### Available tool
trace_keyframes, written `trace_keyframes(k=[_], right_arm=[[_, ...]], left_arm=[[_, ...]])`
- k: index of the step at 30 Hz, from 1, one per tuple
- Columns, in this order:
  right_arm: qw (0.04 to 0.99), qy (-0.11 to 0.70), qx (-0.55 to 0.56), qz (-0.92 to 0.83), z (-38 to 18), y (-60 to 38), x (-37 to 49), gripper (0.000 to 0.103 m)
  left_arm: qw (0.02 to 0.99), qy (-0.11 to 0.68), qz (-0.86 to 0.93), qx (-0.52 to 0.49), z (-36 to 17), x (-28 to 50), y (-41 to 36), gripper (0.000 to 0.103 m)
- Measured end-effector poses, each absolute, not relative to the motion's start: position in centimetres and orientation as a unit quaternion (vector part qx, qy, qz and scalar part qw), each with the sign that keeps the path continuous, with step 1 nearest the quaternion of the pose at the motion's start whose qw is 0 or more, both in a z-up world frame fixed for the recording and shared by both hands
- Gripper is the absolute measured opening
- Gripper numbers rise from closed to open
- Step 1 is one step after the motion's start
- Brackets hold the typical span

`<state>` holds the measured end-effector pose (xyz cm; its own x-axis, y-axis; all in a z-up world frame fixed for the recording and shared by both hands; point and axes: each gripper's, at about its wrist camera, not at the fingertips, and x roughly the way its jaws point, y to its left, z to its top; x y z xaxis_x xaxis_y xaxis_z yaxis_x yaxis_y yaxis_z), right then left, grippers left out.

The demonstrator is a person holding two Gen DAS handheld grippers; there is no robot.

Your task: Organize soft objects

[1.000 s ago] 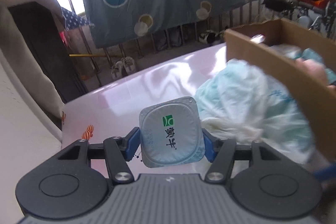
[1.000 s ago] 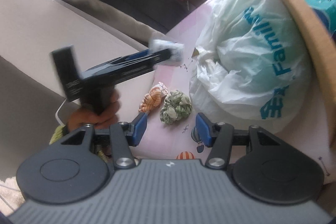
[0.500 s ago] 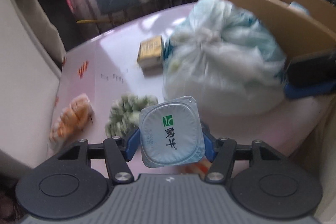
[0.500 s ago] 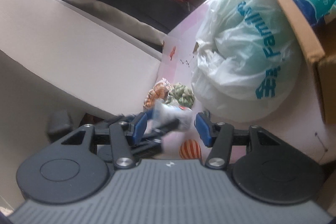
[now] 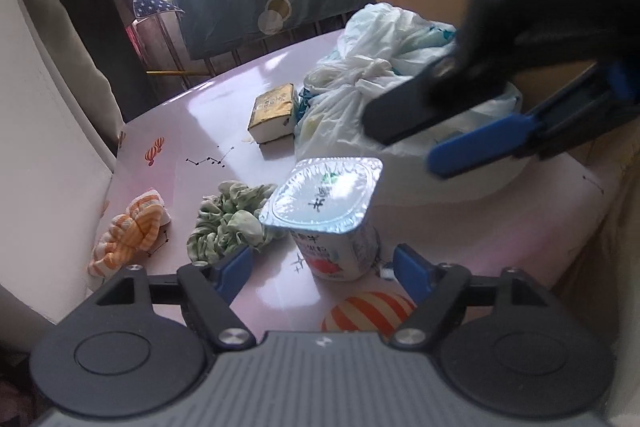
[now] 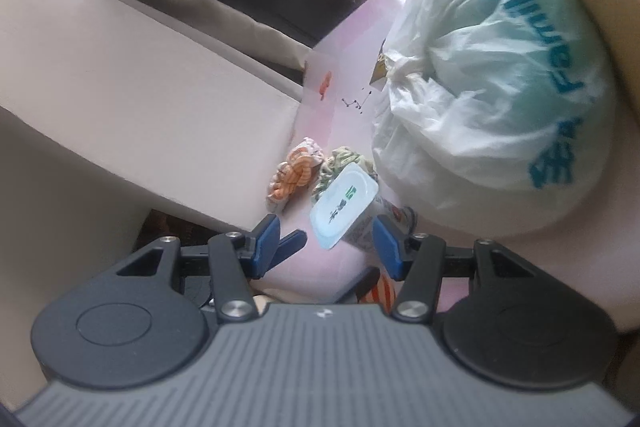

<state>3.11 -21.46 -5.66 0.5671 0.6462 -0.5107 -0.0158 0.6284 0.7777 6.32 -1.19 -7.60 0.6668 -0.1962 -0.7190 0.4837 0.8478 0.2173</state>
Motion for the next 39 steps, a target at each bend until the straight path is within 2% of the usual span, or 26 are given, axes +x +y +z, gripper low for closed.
trace_keyframes(k=[5, 8, 10, 12, 14, 24, 32, 39], right_arm=[[0.8, 0.424, 0.386, 0.174, -7.1, -20.4, 5.4, 0.048], [0.795, 0.428, 0.399, 0.16, -8.2, -20.3, 6.4, 0.04], [0.791, 0.432, 0.404, 0.155, -8.8, -20.2, 6.8, 0.032], [0.79, 0.432, 0.409, 0.152, -9.2, -20.1, 7.0, 0.025], [0.789, 0.432, 0.41, 0.153, -9.5, -19.9, 7.2, 0.019], [0.792, 0.426, 0.401, 0.175, -7.5, -19.3, 5.9, 0.018], [0.816, 0.369, 0.397, 0.201, -1.9, -21.3, 4.6, 0.018], [0.842, 0.314, 0.399, 0.183, 3.1, -28.2, 3.2, 0.018]], left_arm=[[0.891, 0.361, -0.21, 0.177, -8.0, 7.7, -1.1, 0.079], [0.89, 0.369, -0.214, 0.163, -8.7, 8.7, -1.1, 0.076], [0.891, 0.372, -0.214, 0.15, -8.9, 9.1, -0.8, 0.07], [0.891, 0.375, -0.218, 0.136, -8.9, 9.5, -0.6, 0.058], [0.891, 0.376, -0.223, 0.121, -8.8, 9.5, -0.4, 0.052], [0.902, 0.353, -0.208, 0.136, -6.6, 7.3, -0.4, 0.05], [0.918, 0.291, -0.212, 0.165, -1.2, 5.8, -2.3, 0.05], [0.914, 0.245, -0.275, 0.168, 3.6, 6.4, -8.4, 0.05]])
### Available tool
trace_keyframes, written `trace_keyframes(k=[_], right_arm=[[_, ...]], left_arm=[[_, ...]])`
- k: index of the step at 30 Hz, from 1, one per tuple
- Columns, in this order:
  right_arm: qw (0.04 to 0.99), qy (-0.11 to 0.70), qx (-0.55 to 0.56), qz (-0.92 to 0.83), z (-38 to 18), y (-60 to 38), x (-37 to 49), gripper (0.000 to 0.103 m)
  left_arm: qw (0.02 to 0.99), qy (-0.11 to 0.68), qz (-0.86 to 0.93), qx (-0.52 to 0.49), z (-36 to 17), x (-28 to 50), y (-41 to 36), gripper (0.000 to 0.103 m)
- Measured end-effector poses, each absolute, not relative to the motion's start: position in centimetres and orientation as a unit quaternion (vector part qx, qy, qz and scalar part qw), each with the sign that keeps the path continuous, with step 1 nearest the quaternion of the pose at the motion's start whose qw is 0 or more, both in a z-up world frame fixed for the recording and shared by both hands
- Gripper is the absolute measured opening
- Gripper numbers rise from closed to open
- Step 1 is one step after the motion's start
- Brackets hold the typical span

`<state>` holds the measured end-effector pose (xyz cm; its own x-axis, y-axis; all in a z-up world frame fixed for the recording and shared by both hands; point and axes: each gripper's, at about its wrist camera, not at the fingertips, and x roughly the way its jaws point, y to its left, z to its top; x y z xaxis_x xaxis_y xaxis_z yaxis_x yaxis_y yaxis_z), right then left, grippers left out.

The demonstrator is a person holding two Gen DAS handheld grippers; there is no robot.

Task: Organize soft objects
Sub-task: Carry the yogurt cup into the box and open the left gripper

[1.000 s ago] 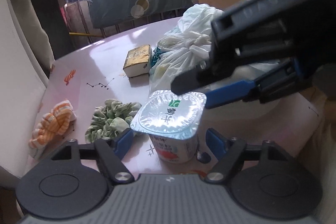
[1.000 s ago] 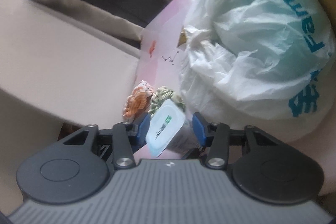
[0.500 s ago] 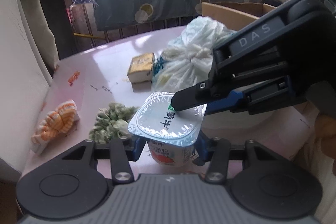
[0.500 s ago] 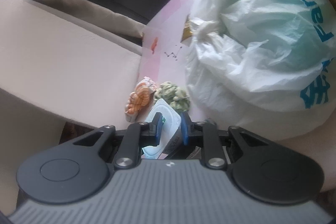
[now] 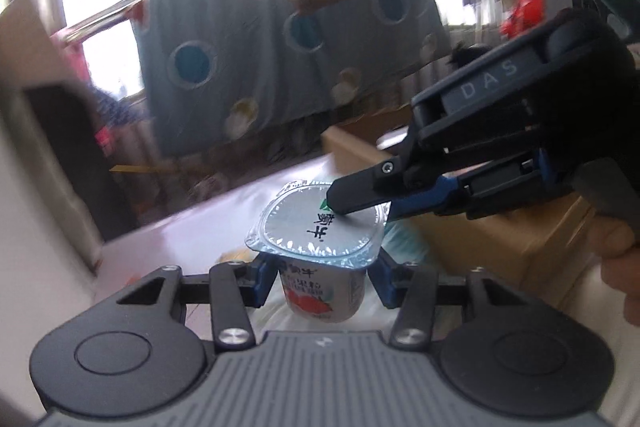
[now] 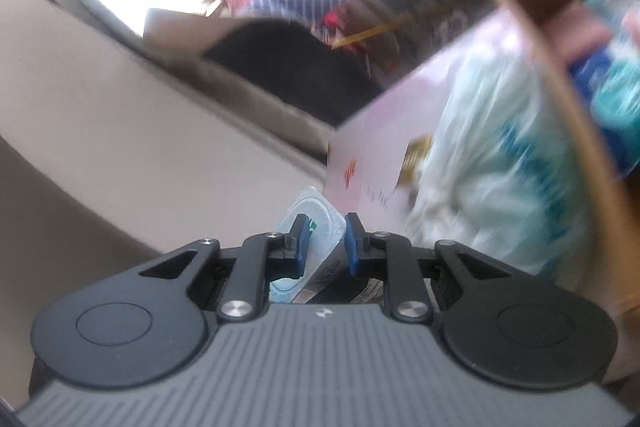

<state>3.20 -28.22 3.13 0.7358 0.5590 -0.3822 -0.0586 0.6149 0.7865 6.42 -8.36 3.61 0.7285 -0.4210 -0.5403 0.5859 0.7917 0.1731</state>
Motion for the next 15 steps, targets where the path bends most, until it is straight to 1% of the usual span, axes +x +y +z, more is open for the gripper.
trace_keyframes(k=[3, 7, 10, 15], right_arm=[[0.85, 0.301, 0.403, 0.155, 4.5, -32.7, 2.3, 0.019], [0.846, 0.305, 0.422, 0.116, 4.6, -38.4, 1.2, 0.02], [0.835, 0.324, 0.435, 0.088, 3.5, -42.1, 1.2, 0.02], [0.805, 0.38, 0.45, 0.067, 0.1, -45.6, 2.2, 0.02]], left_arm=[[0.899, 0.253, -0.323, 0.155, 4.9, 7.5, -12.2, 0.05], [0.871, 0.277, -0.378, 0.147, 5.0, 9.1, -17.4, 0.05], [0.849, 0.301, -0.401, 0.165, 4.0, 10.0, -21.4, 0.05], [0.808, 0.383, -0.413, 0.174, 1.6, 12.4, -25.5, 0.05]])
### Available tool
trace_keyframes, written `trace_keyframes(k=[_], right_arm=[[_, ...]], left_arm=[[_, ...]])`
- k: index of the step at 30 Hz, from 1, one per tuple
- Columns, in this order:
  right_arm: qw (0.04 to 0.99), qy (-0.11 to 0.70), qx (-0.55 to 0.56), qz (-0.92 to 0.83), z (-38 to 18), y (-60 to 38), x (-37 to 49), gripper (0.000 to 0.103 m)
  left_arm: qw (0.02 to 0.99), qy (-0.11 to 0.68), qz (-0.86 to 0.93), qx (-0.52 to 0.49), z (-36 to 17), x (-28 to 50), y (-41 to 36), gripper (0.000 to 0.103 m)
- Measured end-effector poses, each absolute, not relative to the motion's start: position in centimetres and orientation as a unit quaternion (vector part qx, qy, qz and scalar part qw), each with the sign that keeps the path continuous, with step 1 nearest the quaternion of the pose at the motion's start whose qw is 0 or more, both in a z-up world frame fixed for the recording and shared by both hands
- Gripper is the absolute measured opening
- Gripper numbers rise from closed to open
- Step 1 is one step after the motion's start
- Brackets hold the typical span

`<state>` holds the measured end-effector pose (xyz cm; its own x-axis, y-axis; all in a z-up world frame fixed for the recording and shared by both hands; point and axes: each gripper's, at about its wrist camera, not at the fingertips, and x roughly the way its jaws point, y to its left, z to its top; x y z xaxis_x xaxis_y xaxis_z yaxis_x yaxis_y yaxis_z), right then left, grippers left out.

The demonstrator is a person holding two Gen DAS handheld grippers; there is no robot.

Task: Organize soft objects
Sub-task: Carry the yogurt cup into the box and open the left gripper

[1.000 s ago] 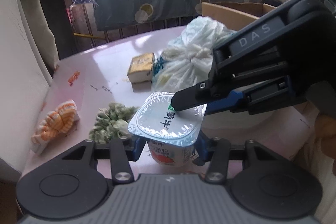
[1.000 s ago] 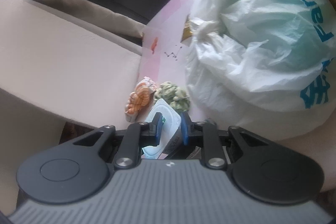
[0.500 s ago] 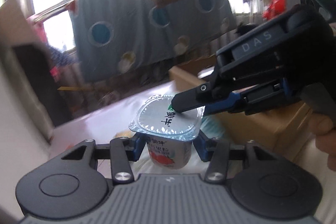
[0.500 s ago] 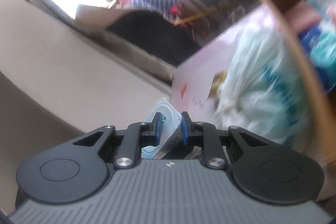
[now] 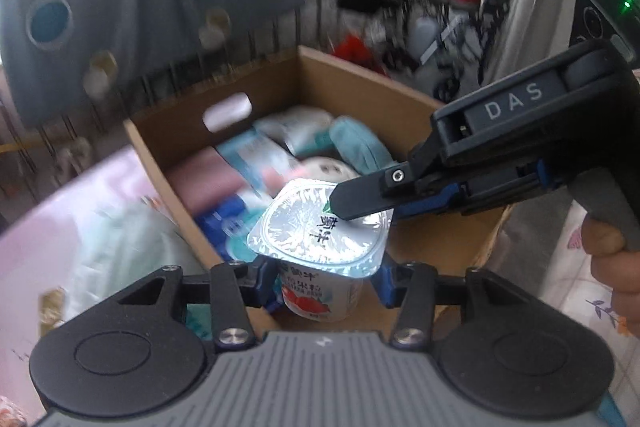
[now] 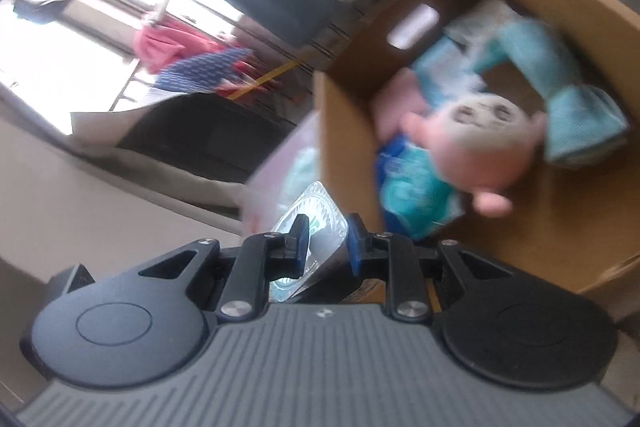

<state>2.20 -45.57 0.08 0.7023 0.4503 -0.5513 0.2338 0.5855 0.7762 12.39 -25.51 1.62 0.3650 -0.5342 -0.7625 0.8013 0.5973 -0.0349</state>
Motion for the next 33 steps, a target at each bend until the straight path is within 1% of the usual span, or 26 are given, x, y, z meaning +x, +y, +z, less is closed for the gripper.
trace_keyframes(k=[3, 8, 9, 11, 12, 16, 23, 26, 30, 33], right_arm=[[0.783, 0.411, 0.462, 0.068, -2.0, -46.3, 3.6, 0.021], [0.757, 0.465, 0.453, 0.076, -4.5, -46.7, 6.0, 0.022], [0.752, 0.478, 0.448, 0.074, -4.9, -46.7, 6.4, 0.029], [0.738, 0.509, 0.438, 0.071, -5.8, -46.8, 7.2, 0.039], [0.735, 0.515, 0.436, 0.067, -6.2, -46.8, 7.4, 0.042], [0.731, 0.536, 0.419, 0.054, -7.3, -47.1, 8.2, 0.043], [0.757, 0.508, 0.409, 0.035, -7.1, -47.8, 8.3, 0.044], [0.755, 0.512, 0.408, 0.039, -7.8, -47.1, 8.8, 0.044], [0.735, 0.529, 0.422, 0.052, -8.8, -46.1, 9.2, 0.039], [0.718, 0.537, 0.437, 0.065, -9.6, -45.1, 9.2, 0.039]], left_arm=[[0.79, 0.42, -0.41, 0.178, 0.3, 13.6, -26.9, 0.05], [0.764, 0.466, -0.407, 0.183, -1.4, 15.3, -27.6, 0.05], [0.764, 0.465, -0.407, 0.185, -1.6, 14.9, -27.5, 0.05], [0.762, 0.469, -0.405, 0.187, -1.5, 14.7, -27.7, 0.051], [0.762, 0.47, -0.406, 0.186, -1.5, 14.6, -27.7, 0.052], [0.766, 0.463, -0.403, 0.189, -1.1, 14.5, -28.0, 0.053], [0.79, 0.425, -0.393, 0.203, 1.0, 13.2, -26.2, 0.057], [0.801, 0.413, -0.381, 0.205, 1.7, 13.1, -25.0, 0.057], [0.813, 0.405, -0.371, 0.192, 2.8, 13.0, -22.7, 0.061], [0.825, 0.398, -0.355, 0.188, 3.2, 13.0, -20.8, 0.061]])
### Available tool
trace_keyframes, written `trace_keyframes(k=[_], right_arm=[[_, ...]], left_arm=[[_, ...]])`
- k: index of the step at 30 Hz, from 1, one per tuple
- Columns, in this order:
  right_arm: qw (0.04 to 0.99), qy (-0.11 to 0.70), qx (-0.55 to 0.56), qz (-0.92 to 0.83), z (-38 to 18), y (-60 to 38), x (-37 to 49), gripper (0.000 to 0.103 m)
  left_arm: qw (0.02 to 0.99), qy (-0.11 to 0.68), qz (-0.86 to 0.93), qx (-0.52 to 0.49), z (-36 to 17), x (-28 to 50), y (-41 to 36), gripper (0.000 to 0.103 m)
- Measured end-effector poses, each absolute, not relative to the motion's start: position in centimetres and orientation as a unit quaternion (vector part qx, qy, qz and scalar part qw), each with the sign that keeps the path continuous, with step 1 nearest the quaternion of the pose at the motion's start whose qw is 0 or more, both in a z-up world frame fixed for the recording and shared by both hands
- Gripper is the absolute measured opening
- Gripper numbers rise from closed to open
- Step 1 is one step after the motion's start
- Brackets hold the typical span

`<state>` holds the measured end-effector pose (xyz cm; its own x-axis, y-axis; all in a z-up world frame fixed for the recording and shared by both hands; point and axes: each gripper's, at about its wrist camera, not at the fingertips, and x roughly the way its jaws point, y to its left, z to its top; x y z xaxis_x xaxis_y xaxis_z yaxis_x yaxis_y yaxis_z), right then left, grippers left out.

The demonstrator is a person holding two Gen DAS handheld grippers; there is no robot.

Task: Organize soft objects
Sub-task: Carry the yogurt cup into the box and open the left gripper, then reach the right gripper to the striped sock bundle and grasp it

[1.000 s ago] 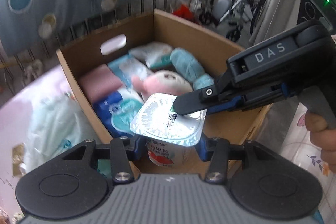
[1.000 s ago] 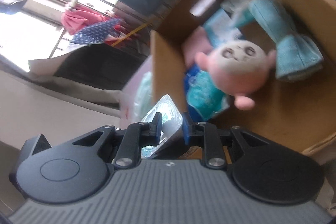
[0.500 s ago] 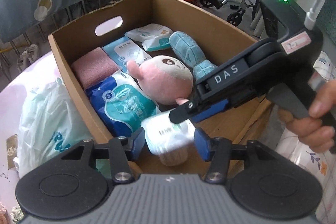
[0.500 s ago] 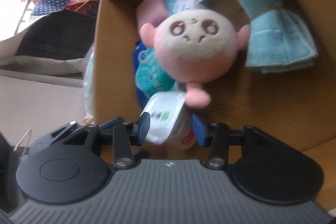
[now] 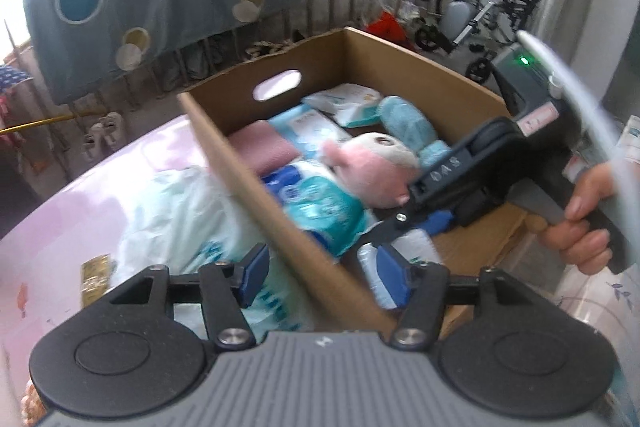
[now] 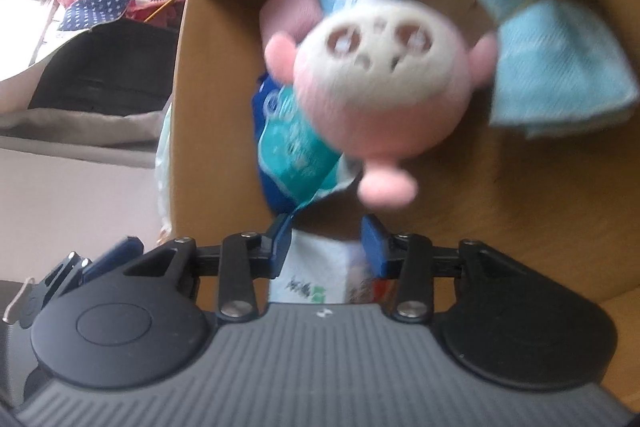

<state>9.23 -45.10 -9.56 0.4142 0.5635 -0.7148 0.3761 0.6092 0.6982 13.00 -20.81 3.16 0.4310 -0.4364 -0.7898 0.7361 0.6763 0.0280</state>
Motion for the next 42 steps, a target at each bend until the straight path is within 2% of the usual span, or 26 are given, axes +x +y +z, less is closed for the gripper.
trace_keyframes(k=[6, 10, 18, 25, 34, 40, 42], right_arm=[[0.712, 0.527, 0.458, 0.078, -9.8, -43.6, 9.7, 0.039], [0.725, 0.517, 0.451, 0.069, -9.1, -43.5, 9.7, 0.043], [0.786, 0.448, 0.423, 0.06, -4.1, -44.5, 7.8, 0.051], [0.815, 0.415, 0.394, 0.087, -0.2, -42.3, 7.8, 0.053], [0.788, 0.454, 0.363, 0.202, 1.4, -32.0, 11.9, 0.055], [0.753, 0.487, 0.359, 0.26, 0.9, -24.3, 15.7, 0.061], [0.742, 0.502, 0.353, 0.269, 0.4, -21.6, 17.3, 0.066]], left_arm=[[0.844, 0.392, -0.32, 0.178, 3.0, 12.7, -16.7, 0.062], [0.858, 0.389, -0.289, 0.169, 2.5, 12.1, -13.4, 0.066], [0.895, 0.371, -0.19, 0.157, 2.0, 9.5, -5.6, 0.071], [0.922, 0.338, -0.08, 0.174, 1.1, 7.7, 0.6, 0.071], [0.92, 0.306, 0.019, 0.243, -1.3, 6.3, 3.8, 0.071], [0.909, 0.308, 0.048, 0.278, -3.3, 6.8, 5.4, 0.07], [0.91, 0.309, 0.046, 0.272, -3.6, 7.7, 6.2, 0.07]])
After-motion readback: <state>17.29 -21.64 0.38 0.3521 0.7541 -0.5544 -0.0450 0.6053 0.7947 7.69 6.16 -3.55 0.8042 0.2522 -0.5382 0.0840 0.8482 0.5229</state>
